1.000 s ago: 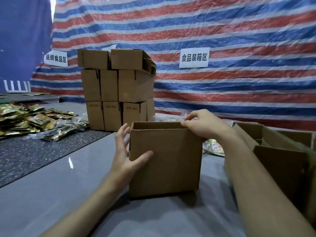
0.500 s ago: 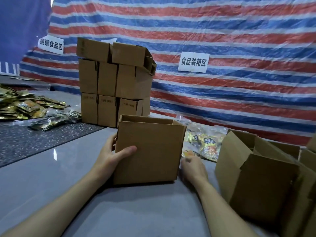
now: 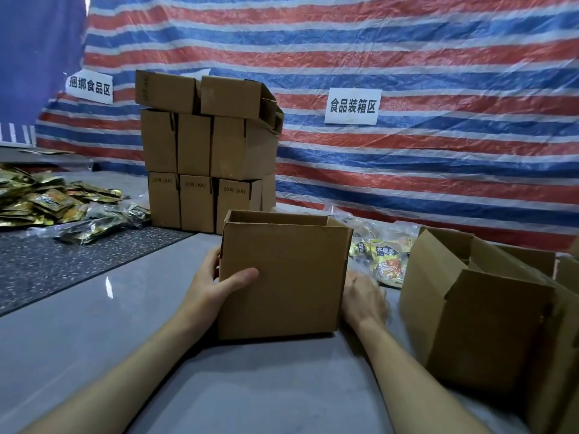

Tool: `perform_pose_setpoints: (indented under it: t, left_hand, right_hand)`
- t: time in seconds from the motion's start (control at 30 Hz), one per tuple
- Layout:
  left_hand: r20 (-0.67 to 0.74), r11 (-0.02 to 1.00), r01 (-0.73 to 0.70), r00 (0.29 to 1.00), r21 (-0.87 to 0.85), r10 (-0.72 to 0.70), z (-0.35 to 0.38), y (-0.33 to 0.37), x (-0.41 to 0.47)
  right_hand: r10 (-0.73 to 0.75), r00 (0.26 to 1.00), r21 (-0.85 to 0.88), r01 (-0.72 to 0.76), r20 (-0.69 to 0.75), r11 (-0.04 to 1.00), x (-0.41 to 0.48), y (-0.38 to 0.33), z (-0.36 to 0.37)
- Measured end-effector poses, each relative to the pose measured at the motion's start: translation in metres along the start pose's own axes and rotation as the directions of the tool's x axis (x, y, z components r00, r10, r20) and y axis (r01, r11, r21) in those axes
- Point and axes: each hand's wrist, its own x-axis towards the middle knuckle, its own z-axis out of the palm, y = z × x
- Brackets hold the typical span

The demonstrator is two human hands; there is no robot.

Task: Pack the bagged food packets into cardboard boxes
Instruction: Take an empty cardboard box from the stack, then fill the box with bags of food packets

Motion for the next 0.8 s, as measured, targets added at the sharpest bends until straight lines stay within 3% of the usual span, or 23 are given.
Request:
perform_pose_setpoints:
  t: [0.1, 0.17, 0.23, 0.43, 0.67, 0.8]
  left_hand:
    - [0.036, 1.0, 0.001, 0.999, 0.001, -0.001, 0.001, -0.001, 0.001]
    - [0.051, 1.0, -0.009, 0.999, -0.003, 0.009, 0.001, -0.002, 0.001]
    - [0.065, 1.0, -0.02, 0.998, -0.01, 0.021, 0.001, -0.003, 0.0]
    - [0.09, 0.999, -0.037, 0.995, -0.01, 0.038, 0.0, -0.001, -0.002]
    - [0.114, 0.999, -0.034, 0.993, 0.029, 0.031, 0.002, 0.002, -0.005]
    - [0.165, 0.999, -0.023, 0.986, 0.032, 0.017, 0.002, 0.004, -0.007]
  right_hand:
    - [0.019, 0.98, 0.239, 0.029, -0.196, 0.971, 0.004, -0.006, -0.011]
    - [0.061, 0.964, 0.413, 0.053, -0.259, 0.909, 0.007, -0.016, -0.023]
    - [0.103, 0.942, 0.48, 0.066, -0.318, 0.875, 0.01, -0.027, -0.036]
    - [0.159, 0.935, 0.673, 0.104, -0.318, 0.732, 0.014, -0.055, -0.066]
    - [-0.051, 0.998, 0.585, 0.062, -0.035, 0.809, 0.019, -0.062, -0.125]
    - [-0.05, 0.985, 0.502, 0.126, -0.162, 0.856, 0.015, -0.068, -0.139]
